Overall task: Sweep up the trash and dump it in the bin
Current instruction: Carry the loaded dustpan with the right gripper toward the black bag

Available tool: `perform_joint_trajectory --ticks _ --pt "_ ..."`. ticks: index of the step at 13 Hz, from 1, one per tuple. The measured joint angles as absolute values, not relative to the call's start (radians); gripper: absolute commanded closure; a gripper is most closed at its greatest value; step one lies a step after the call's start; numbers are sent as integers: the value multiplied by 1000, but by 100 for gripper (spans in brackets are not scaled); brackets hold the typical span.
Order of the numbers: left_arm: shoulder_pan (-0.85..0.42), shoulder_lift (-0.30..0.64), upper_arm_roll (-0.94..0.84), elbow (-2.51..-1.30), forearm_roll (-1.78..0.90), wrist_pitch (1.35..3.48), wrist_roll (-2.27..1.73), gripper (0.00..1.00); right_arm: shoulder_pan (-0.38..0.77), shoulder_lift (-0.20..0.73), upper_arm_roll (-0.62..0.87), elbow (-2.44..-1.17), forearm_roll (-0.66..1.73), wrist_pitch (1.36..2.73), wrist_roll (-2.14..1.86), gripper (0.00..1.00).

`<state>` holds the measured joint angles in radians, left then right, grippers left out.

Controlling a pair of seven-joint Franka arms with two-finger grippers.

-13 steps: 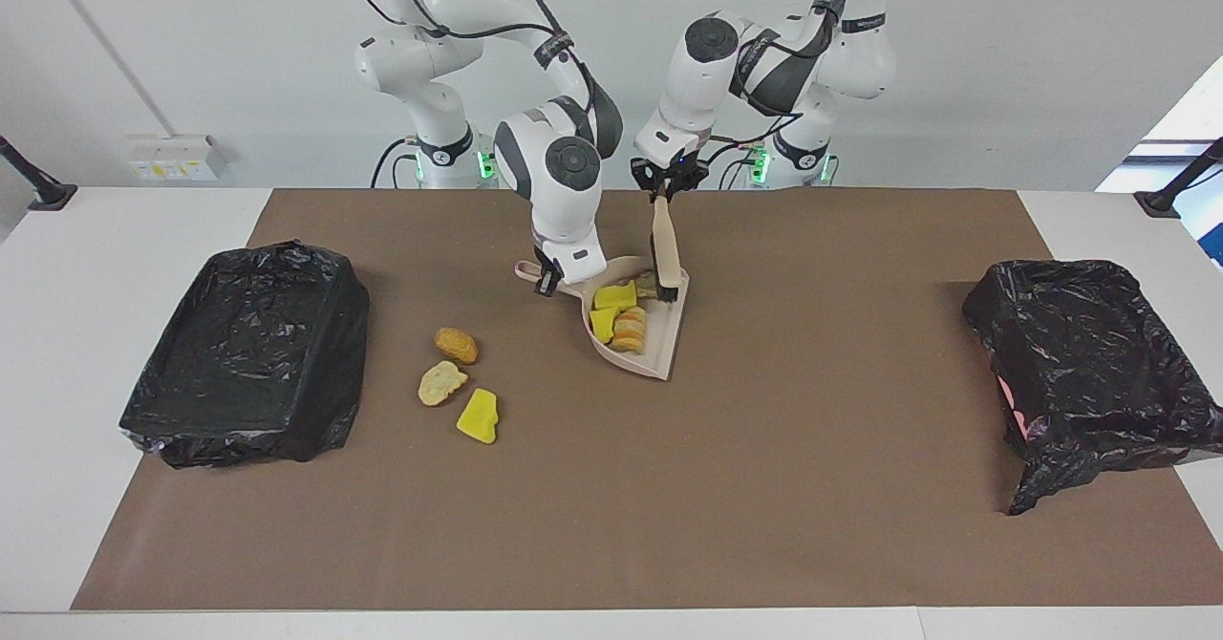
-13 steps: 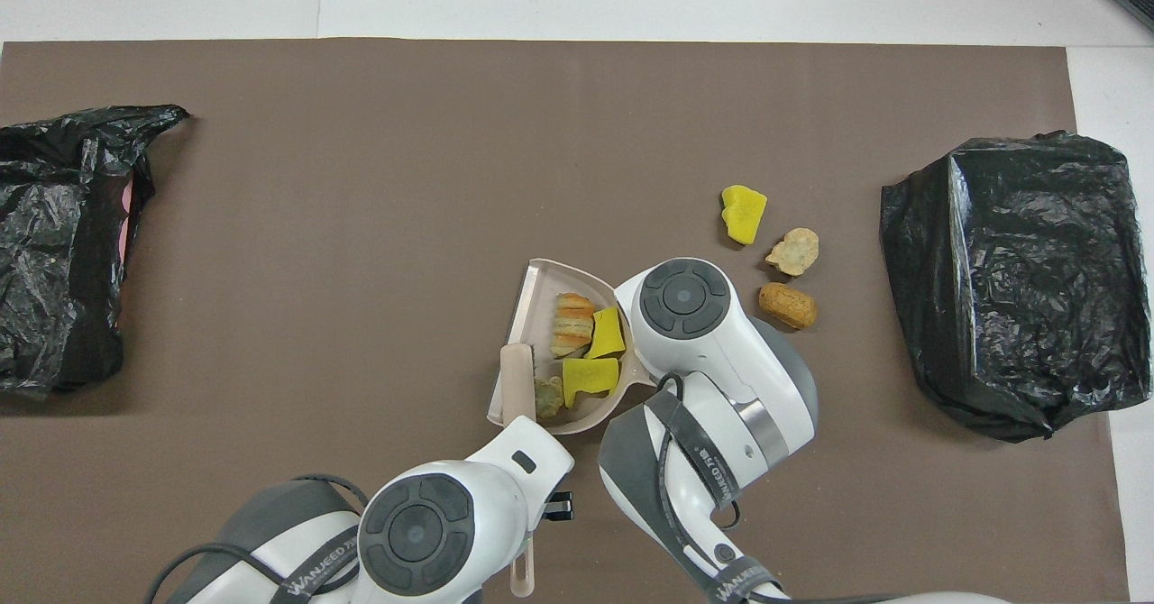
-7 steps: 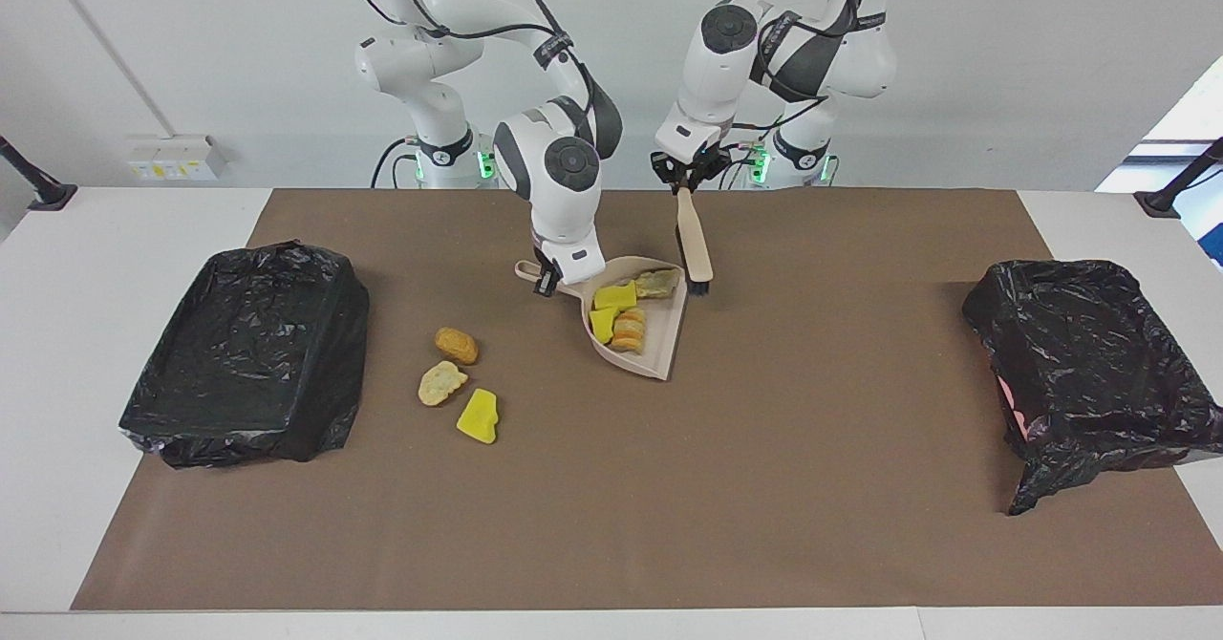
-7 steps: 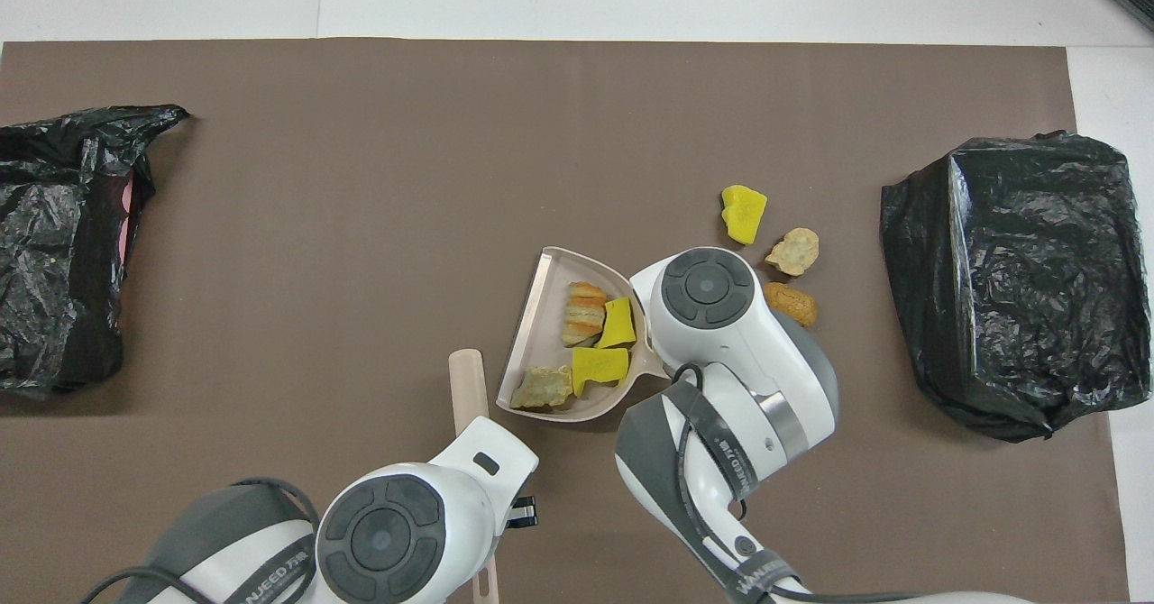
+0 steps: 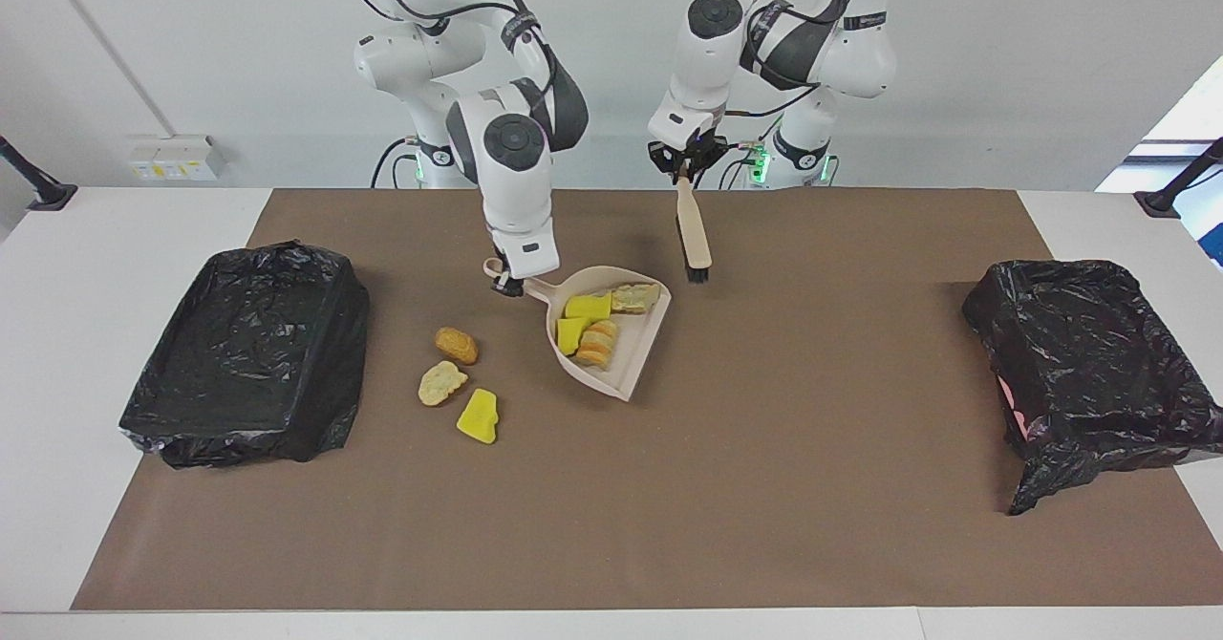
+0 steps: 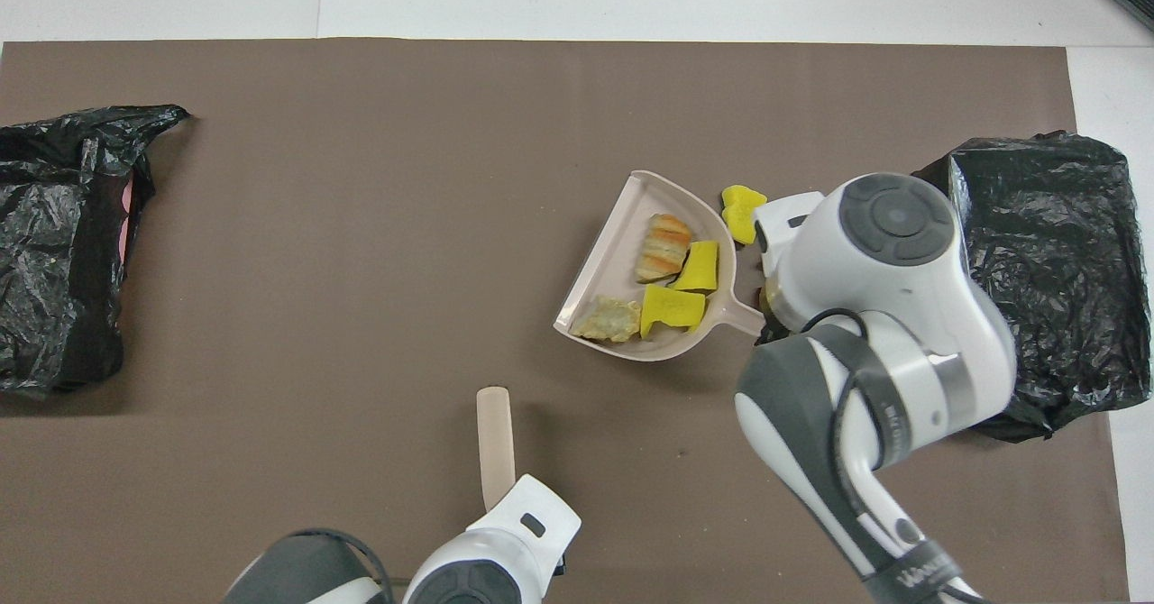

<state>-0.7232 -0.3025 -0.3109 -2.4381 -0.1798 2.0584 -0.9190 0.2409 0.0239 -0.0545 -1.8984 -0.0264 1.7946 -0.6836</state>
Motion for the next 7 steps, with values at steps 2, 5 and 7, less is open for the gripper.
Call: perform_joint_trajectory --ticks 2,5,7 --pt "-778 -302 -316 -2479 -180 2134 -959 100 141 -3 -59 -1854 -28 1720 -685 100" --pt "-836 -297 -318 -2543 -180 2226 -999 100 -9 -18 -65 -1796 -38 1642 -693 100" --pt "-838 -287 -318 -2550 -180 2238 -1002 100 -91 -16 -68 -1795 -90 1642 -766 100"
